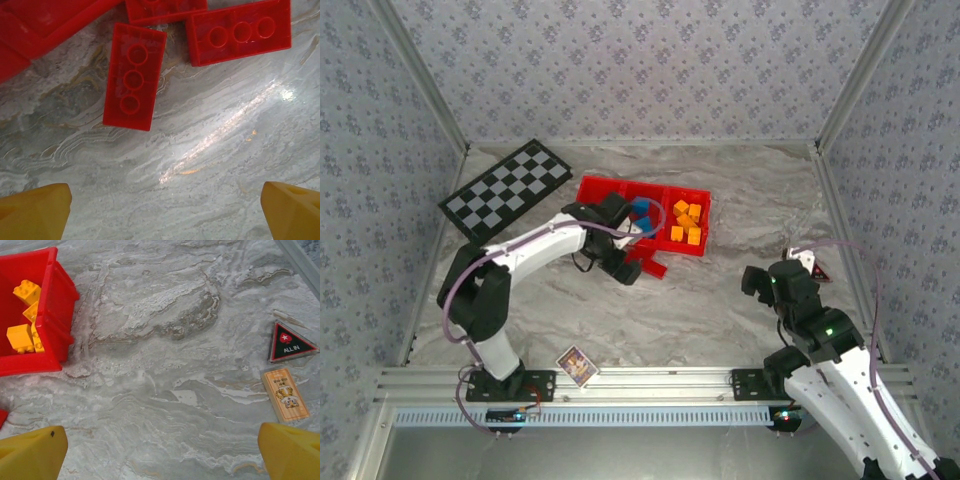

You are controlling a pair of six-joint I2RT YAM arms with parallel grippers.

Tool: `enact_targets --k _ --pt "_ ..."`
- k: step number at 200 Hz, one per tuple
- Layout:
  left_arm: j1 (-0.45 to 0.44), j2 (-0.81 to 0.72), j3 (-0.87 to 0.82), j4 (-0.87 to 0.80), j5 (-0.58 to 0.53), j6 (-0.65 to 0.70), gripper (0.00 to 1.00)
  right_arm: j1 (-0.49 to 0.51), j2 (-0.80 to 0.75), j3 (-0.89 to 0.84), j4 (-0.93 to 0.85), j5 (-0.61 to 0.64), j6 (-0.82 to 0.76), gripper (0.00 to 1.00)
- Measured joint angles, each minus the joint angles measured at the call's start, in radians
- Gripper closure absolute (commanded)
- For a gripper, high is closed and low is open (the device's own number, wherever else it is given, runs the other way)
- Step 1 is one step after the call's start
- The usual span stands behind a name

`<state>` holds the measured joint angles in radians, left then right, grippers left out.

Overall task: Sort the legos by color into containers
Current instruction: Pick up the lego from the center of the table.

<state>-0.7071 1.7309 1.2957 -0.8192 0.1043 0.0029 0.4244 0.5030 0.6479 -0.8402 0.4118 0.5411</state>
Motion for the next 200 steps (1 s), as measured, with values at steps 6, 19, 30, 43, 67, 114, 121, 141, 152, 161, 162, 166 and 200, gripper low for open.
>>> enact_targets --k 6,19,30,43,67,114,121,141,152,161,162,166,200 --pt "0.003 0.014 0.005 0.000 0.004 0.011 0.06 -0.006 0.000 0.001 -0.001 0.000 0.000 0.00" --pt "0.012 0.042 0.019 0.000 0.011 0.028 0.07 -0.015 0.002 0.001 -0.002 0.000 0.000 0.00" --pt "0.025 0.065 0.029 0.003 0.015 0.041 0.08 -0.020 0.002 0.002 -0.003 0.000 0.000 0.00" --pt "0.041 0.085 0.038 0.008 0.016 0.056 0.09 -0.024 0.002 0.005 -0.007 0.003 0.000 0.00" --pt "0.057 0.114 0.054 0.012 0.015 0.077 0.11 -0.034 0.002 0.008 -0.009 0.013 0.000 0.00" --pt "0.055 0.148 0.057 0.043 0.032 0.100 0.13 -0.069 0.013 0.008 -0.008 0.011 -0.015 0.00" --pt "0.054 0.148 0.057 0.049 0.034 0.102 0.13 -0.075 0.017 0.008 -0.008 0.011 -0.018 0.00" --pt "0.046 0.153 0.058 0.063 0.035 0.110 0.14 -0.093 0.028 0.008 -0.006 0.007 -0.026 0.00" --pt "0.040 0.161 0.063 0.065 0.036 0.115 0.16 -0.100 0.032 0.008 -0.005 0.001 -0.031 0.00" --pt "0.037 0.172 0.070 0.064 0.038 0.121 0.18 -0.105 0.033 0.008 -0.005 -0.004 -0.034 0.00" --pt "0.036 0.173 0.071 0.065 0.039 0.121 0.18 -0.105 0.033 0.008 -0.005 -0.005 -0.034 0.00" --pt "0.035 0.178 0.074 0.066 0.038 0.122 0.19 -0.107 0.034 0.008 -0.004 -0.006 -0.034 0.00" --pt "0.030 0.225 0.092 0.068 0.038 0.140 0.24 -0.117 0.035 0.008 -0.001 -0.013 -0.037 0.00"
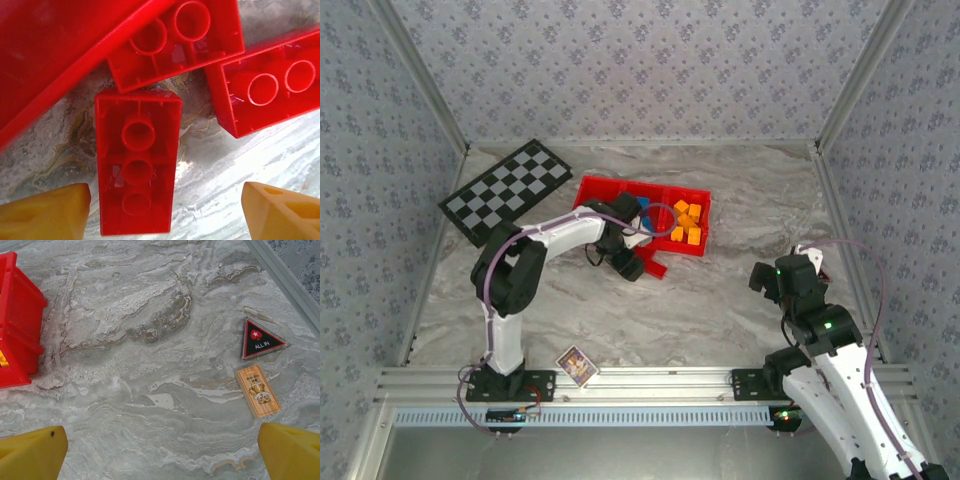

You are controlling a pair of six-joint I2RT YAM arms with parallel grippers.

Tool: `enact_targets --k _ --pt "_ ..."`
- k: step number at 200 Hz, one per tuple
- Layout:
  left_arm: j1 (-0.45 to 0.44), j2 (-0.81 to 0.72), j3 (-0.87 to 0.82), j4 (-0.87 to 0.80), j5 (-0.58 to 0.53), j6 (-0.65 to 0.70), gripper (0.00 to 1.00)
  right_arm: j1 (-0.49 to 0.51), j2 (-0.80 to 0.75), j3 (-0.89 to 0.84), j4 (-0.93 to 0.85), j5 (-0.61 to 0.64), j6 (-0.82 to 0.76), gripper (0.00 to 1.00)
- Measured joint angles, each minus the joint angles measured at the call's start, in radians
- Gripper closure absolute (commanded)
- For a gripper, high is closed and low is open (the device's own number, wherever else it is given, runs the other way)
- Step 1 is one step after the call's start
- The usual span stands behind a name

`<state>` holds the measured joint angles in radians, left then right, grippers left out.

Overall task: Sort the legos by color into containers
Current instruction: Pick up the lego from the center of the table.

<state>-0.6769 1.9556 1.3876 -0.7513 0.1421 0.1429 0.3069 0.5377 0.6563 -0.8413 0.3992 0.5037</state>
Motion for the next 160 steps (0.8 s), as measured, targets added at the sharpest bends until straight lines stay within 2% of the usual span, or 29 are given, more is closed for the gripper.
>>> enact_targets --k 59,96,137,160 --pt "0.001 0.007 0.001 0.001 -0.007 0.007 0.34 -0.002 0.000 0.000 0.002 -0.003 0.000 0.00" --pt "0.001 0.012 0.001 0.000 -0.016 0.006 0.44 -0.002 0.000 0.000 0.002 -0.003 0.000 0.00" --pt "0.001 0.012 0.001 -0.002 -0.026 -0.013 0.61 -0.002 -0.003 0.000 0.002 -0.004 0.000 0.00" --pt "0.000 0.011 0.001 -0.005 -0.024 -0.040 0.67 -0.002 -0.014 0.000 0.002 -0.004 0.000 0.00"
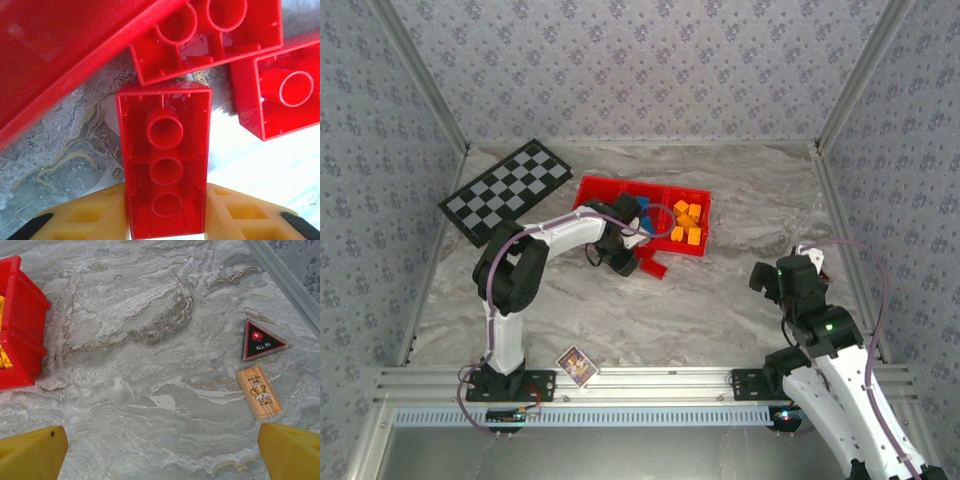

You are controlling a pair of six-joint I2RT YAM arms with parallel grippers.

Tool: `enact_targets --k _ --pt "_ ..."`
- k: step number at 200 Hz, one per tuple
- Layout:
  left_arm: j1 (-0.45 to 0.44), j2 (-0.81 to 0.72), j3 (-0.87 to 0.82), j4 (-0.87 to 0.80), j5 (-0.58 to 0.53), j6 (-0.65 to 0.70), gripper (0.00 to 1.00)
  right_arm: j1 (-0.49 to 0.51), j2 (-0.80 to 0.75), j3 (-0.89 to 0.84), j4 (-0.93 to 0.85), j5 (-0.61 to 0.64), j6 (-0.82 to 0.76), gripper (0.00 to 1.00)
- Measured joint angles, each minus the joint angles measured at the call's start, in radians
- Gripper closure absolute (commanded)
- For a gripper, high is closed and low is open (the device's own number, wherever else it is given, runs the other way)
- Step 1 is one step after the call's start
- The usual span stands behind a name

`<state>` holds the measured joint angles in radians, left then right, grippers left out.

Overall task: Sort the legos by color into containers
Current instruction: Pick up the lego from the center of the table, then place the lego in the container.

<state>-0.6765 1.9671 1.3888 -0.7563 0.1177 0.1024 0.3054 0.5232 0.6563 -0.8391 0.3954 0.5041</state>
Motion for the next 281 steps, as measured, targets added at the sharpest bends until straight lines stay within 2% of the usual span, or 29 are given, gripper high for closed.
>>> enact_targets --k 43,104,138,174,237,281 --pt "-0.007 -0.048 -0.043 0.002 0.003 -0.056 0.71 0.000 -0.006 0.000 0.000 0.000 0.000 0.00" --pt "-0.022 -0.293 -0.130 -0.027 -0.012 -0.143 0.79 0.000 -0.006 0.000 0.007 0.000 0.000 0.00" --pt "0.024 -0.339 -0.121 -0.035 -0.060 -0.193 0.80 0.000 -0.006 0.000 0.016 -0.008 0.000 0.00" --pt "0.116 -0.266 0.012 -0.066 -0.131 -0.229 0.80 0.000 -0.006 0.000 0.019 -0.011 0.000 0.00" --pt "0.196 -0.032 0.285 -0.092 -0.206 -0.275 0.81 0.000 -0.013 0.000 0.018 -0.011 0.000 0.00" --pt "0.250 0.090 0.412 -0.119 -0.217 -0.290 0.72 0.000 -0.015 0.000 0.018 -0.011 0.000 0.00"
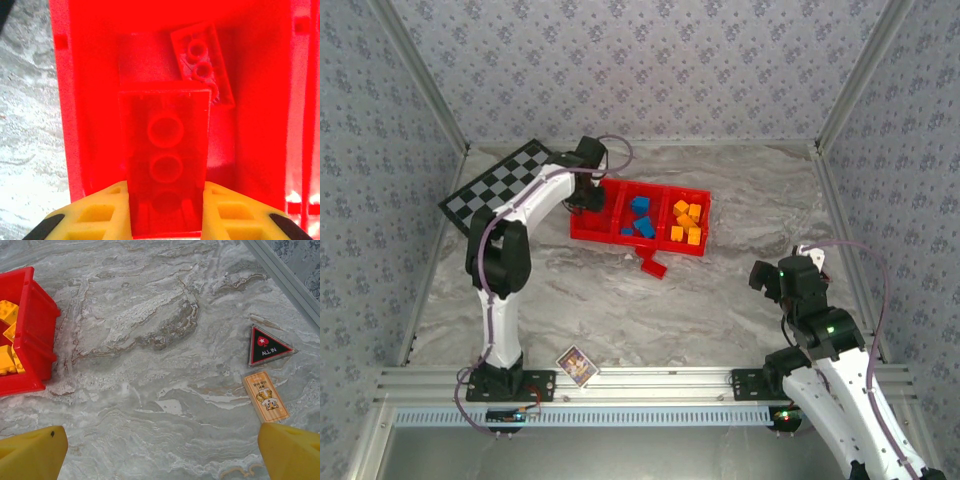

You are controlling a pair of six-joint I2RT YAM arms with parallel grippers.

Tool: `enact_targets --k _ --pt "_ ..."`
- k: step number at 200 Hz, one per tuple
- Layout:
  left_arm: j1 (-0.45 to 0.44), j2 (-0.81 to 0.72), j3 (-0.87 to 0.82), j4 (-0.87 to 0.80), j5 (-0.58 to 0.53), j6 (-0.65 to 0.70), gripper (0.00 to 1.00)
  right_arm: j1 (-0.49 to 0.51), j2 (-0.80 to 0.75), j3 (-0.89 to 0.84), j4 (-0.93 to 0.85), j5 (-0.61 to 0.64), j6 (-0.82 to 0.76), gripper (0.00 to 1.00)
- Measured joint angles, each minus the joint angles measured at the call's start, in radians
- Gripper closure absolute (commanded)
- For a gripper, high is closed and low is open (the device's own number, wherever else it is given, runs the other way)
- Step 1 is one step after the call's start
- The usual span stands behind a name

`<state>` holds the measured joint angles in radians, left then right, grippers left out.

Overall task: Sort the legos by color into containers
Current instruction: Place the lego in the container, then pick up the lego from the center of the table.

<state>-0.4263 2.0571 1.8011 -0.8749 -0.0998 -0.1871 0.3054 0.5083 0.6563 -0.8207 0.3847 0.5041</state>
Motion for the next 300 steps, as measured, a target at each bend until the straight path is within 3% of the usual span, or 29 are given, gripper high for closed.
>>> enact_targets --k 36,107,151,176,203,239,300 --pt "-0.001 0.047 0.086 -0.011 -0.007 -0.022 0.52 0.000 0.000 0.000 0.000 0.000 0.000 0.00" --pt "-0.002 0.035 0.101 -0.021 -0.026 -0.063 0.19 0.015 -0.005 0.000 -0.003 0.002 0.001 0.00" --pt "-0.013 -0.118 0.009 -0.022 -0.021 -0.076 0.01 0.037 -0.013 0.000 -0.008 0.016 0.005 0.00" --pt "-0.065 -0.239 -0.117 -0.016 -0.037 -0.119 0.00 0.047 -0.016 0.000 -0.012 0.021 0.005 0.00" --pt "-0.163 -0.322 -0.259 -0.019 -0.074 -0.257 0.00 0.049 -0.016 0.000 -0.013 0.021 0.012 0.00" --pt "-0.293 -0.377 -0.436 -0.017 -0.132 -0.568 0.00 0.049 -0.016 0.000 -0.013 0.019 0.027 0.00" --pt "-0.472 -0.360 -0.443 -0.021 -0.223 -1.075 0.00 0.049 -0.056 0.000 -0.014 -0.011 0.031 0.00"
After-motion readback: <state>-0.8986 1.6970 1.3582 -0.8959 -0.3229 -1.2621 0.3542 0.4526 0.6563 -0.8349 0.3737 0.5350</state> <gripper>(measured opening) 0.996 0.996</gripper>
